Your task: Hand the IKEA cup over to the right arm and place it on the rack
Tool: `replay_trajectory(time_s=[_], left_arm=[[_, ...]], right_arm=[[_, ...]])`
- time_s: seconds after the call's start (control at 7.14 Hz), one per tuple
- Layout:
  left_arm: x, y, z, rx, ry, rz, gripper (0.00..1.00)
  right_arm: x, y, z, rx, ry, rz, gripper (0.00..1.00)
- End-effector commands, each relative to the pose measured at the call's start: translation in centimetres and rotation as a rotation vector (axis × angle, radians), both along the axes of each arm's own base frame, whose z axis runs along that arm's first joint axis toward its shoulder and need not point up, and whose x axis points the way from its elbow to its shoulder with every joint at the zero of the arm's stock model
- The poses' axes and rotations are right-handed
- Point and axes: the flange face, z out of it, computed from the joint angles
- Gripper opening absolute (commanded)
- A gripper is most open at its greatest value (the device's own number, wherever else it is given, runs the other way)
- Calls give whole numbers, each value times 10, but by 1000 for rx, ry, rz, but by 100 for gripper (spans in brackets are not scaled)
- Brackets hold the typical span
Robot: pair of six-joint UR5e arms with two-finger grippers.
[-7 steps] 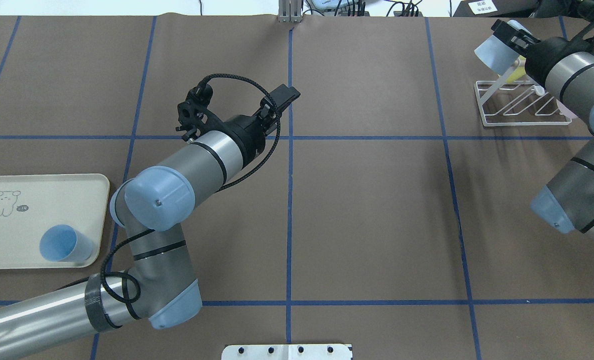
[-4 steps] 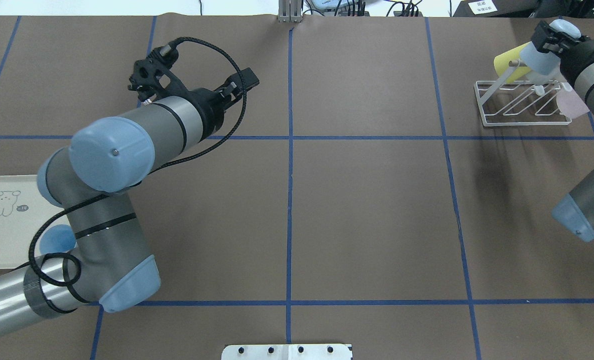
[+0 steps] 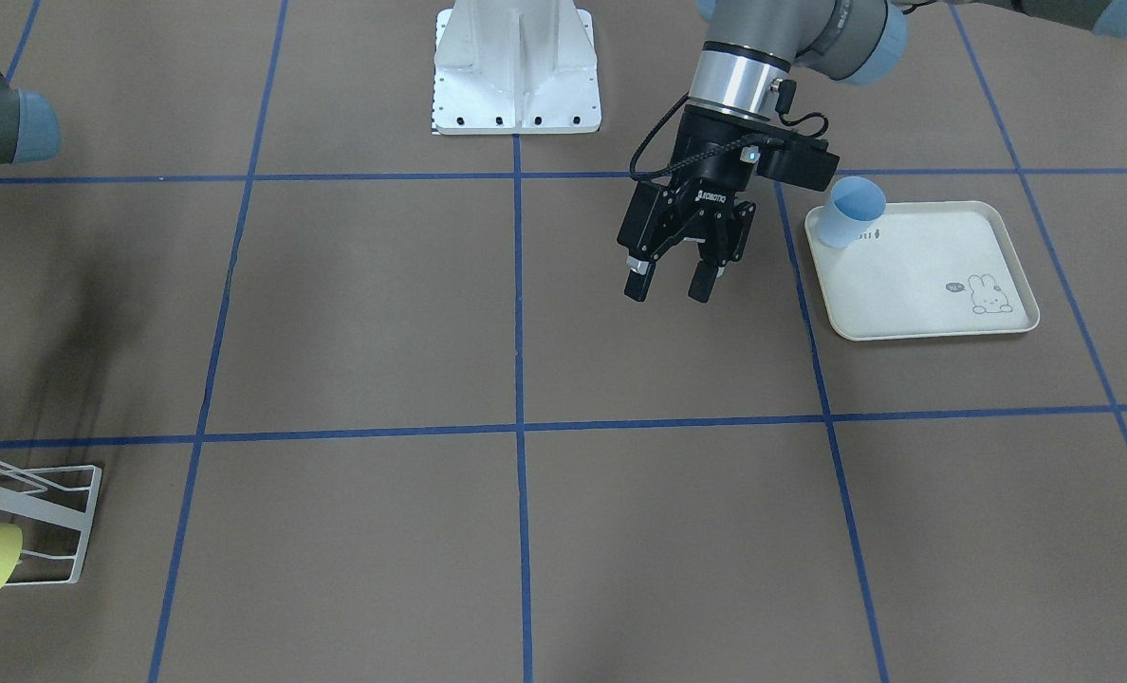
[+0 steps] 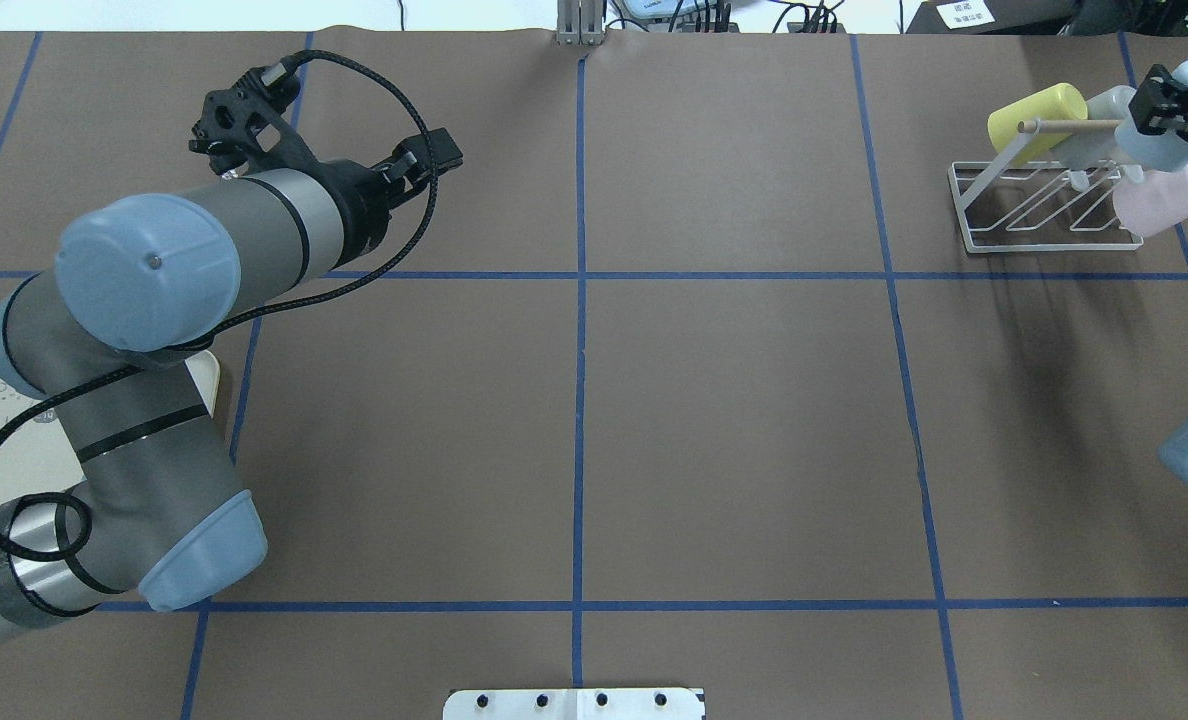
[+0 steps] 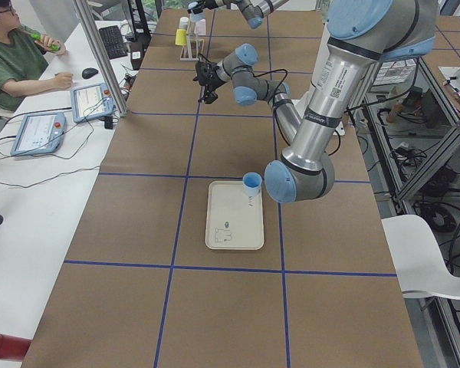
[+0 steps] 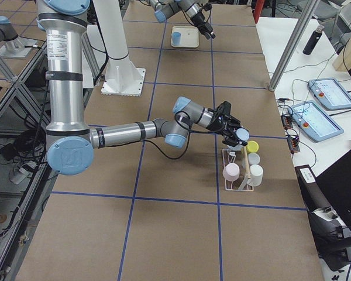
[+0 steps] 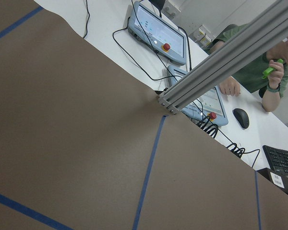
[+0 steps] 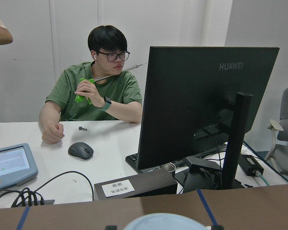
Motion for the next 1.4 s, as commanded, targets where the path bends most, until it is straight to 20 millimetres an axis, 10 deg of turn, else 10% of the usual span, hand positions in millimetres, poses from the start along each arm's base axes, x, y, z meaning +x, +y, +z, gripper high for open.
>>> replay_trajectory(time_s=[0.0,1.26], left_arm=[[0,1,1,-1,-1,2,100],[2,3,2,-1,1,6,100]], right_arm=[[-7,-9,13,-26,29,-1,0],[-27,-9,43,-74,62,-33,0]])
